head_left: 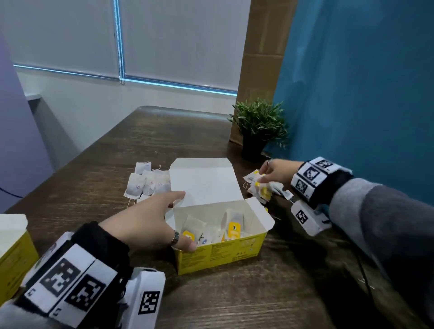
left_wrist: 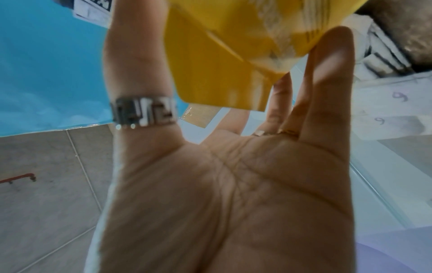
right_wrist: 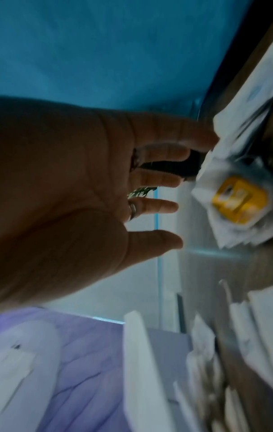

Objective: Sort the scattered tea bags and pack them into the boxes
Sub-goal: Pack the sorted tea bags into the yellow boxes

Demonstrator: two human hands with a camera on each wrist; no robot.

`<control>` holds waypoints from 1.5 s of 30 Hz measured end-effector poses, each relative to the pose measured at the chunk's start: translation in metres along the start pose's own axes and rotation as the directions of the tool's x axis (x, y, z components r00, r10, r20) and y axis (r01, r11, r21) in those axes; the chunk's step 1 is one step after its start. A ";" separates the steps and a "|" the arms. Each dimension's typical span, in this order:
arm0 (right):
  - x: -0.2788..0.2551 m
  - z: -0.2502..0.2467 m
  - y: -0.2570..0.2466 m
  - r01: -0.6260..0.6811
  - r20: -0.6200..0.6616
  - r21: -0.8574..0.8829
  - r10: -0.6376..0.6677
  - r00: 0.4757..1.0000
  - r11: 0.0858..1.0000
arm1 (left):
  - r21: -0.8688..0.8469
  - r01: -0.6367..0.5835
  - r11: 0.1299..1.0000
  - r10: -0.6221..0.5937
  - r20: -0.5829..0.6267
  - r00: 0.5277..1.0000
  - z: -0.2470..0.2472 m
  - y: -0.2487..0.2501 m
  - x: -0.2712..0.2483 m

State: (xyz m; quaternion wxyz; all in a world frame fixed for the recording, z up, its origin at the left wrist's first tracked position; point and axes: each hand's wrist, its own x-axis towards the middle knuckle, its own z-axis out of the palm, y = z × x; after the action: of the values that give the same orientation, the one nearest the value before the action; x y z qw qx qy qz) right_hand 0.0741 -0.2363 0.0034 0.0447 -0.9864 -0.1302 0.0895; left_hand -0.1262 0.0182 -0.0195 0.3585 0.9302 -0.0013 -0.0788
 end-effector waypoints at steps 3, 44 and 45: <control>0.018 0.015 0.013 -0.027 0.006 -0.047 0.028 1.000 0.999 | 0.025 0.010 1.000 -0.009 -0.013 1.000 -0.001 -0.002 -0.002; -0.083 0.010 -0.088 0.458 0.029 -0.083 -0.457 0.889 0.885 | 0.016 0.010 1.000 -0.010 -0.013 1.000 -0.005 -0.006 0.001; -0.084 0.005 -0.087 0.462 -0.016 -0.069 -0.464 0.886 0.884 | 0.012 0.007 1.000 -0.007 -0.013 1.000 -0.005 -0.006 0.001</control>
State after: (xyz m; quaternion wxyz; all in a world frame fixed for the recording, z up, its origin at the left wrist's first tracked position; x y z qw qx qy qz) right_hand -0.0281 -0.1744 0.0218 0.0357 -0.9290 -0.3639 0.0565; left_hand -0.1247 0.0256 -0.0202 0.3528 0.9328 0.0037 -0.0739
